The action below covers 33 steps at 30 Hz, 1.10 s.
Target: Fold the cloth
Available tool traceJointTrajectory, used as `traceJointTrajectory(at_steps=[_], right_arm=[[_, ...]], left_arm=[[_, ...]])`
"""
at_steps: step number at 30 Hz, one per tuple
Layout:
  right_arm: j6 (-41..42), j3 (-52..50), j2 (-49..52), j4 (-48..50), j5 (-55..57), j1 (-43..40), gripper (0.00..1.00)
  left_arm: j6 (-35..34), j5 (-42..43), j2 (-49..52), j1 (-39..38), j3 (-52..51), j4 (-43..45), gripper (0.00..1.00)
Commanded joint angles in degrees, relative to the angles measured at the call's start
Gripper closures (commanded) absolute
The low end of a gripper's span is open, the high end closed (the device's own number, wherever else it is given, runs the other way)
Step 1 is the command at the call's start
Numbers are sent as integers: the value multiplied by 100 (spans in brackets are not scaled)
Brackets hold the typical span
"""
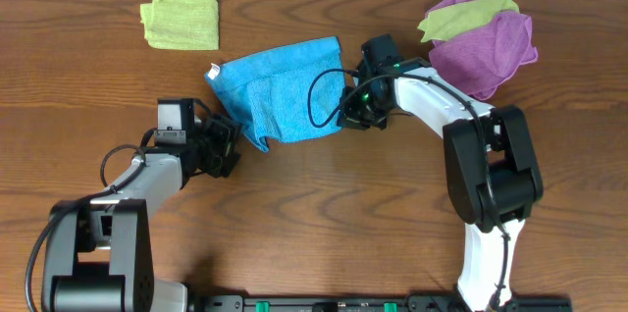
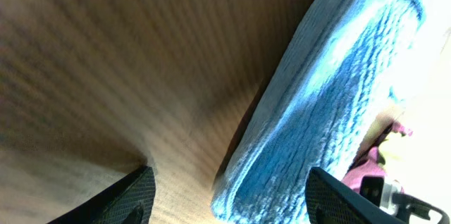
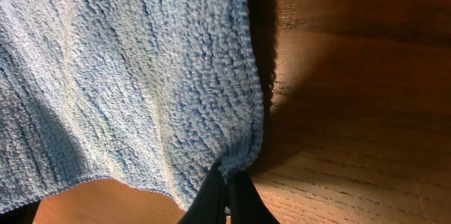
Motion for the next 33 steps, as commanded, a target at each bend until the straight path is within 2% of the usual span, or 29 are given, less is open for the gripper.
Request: traceJointTrajectory(at_steps=[1, 9, 13, 15, 20, 28, 33], right_arm=[[-83, -63, 140, -72, 236, -24, 99], [-83, -63, 140, -116, 170, -24, 99], [-83, -63, 140, -118, 170, -24, 99], [-83, -63, 140, -122, 170, -26, 99], [-83, -63, 140, -125, 170, -26, 99], [-85, -63, 140, -129, 170, -26, 99], [-85, -63, 140, -136, 170, -26, 99]], left_arm=[[-96, -553, 428, -24, -201, 55, 30], [-365, -131, 1060, -234, -201, 756, 33], [-354, -103, 1139, -247, -201, 778, 43], [-356, -136, 1139, -247, -201, 785, 51], [-337, -166, 1139, -247, -201, 778, 52], [-166, -11, 1121, -118, -201, 785, 47], [-9, 120, 1115, 70, -201, 713, 52]])
